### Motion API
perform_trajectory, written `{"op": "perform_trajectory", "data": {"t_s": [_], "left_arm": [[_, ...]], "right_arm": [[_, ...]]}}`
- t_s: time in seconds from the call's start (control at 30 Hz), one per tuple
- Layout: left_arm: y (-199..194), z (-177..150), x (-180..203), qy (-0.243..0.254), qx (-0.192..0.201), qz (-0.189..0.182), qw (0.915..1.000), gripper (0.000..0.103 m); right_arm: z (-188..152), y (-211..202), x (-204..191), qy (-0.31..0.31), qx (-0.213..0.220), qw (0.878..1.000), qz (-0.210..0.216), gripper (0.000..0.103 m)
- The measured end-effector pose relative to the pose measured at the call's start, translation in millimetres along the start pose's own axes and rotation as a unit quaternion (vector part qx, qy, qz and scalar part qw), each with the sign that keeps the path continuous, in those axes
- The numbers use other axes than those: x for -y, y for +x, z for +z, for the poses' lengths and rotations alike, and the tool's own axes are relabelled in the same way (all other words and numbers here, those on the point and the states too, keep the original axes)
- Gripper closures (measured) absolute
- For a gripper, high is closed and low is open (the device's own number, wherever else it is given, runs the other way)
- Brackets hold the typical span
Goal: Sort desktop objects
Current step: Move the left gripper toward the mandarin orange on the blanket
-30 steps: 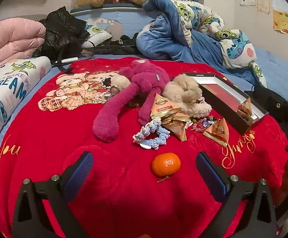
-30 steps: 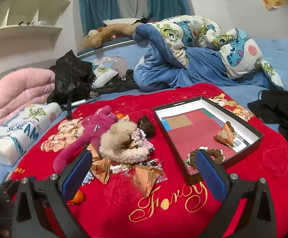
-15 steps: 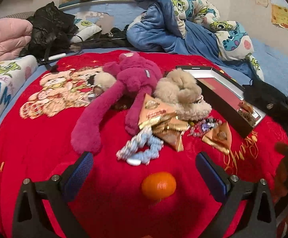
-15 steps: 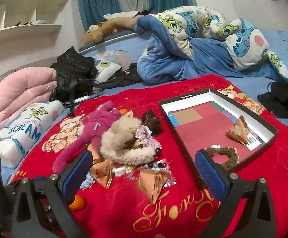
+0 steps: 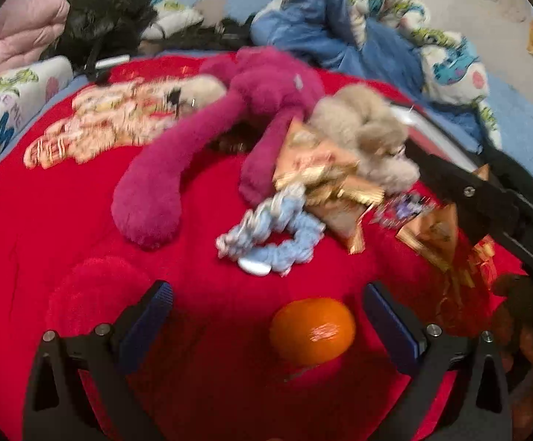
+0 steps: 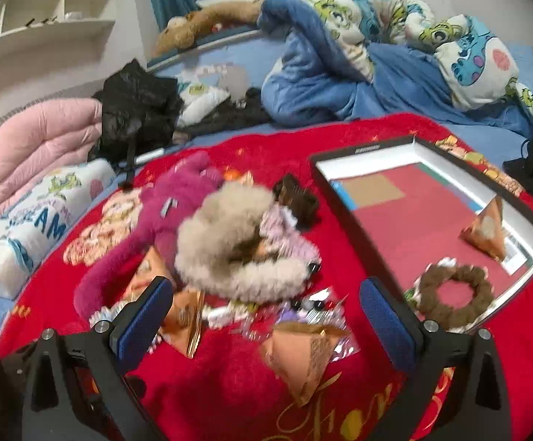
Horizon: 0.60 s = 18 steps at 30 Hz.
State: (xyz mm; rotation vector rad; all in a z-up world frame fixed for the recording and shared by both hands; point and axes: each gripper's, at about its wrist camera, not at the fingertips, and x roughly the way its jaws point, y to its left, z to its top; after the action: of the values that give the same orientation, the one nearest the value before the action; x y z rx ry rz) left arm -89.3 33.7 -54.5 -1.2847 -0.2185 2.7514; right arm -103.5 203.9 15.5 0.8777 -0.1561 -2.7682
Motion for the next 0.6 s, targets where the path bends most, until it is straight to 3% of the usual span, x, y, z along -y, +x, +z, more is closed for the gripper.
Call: {"op": "perform_trajectory", "data": {"t_s": [0.33,0.43,0.53,0.6], "left_arm": [[15.1,-3.0,26.5,0.062,-0.021,0.059,0.9961,0.000],[17.3,-1.4,25.8,0.057,-0.023,0.052,0.9968,0.000],[18.7,-0.4,26.5,0.055,-0.021,0.049,0.9971,0.000],[20.0,0.6,28.6,0.057,-0.022,0.051,0.9969,0.000]], "right_arm": [[-15.2,18.2,4.3,0.019,-0.058,0.998,-0.008,0.000],[-16.3,22.7,9.9,0.032,-0.070,0.997,-0.006,0.001],[-17.9,28.3,16.9,0.050,-0.083,0.995,-0.013,0.008],[-20.7,37.6,16.7,0.043,-0.112,0.993,-0.014,0.009]]}}
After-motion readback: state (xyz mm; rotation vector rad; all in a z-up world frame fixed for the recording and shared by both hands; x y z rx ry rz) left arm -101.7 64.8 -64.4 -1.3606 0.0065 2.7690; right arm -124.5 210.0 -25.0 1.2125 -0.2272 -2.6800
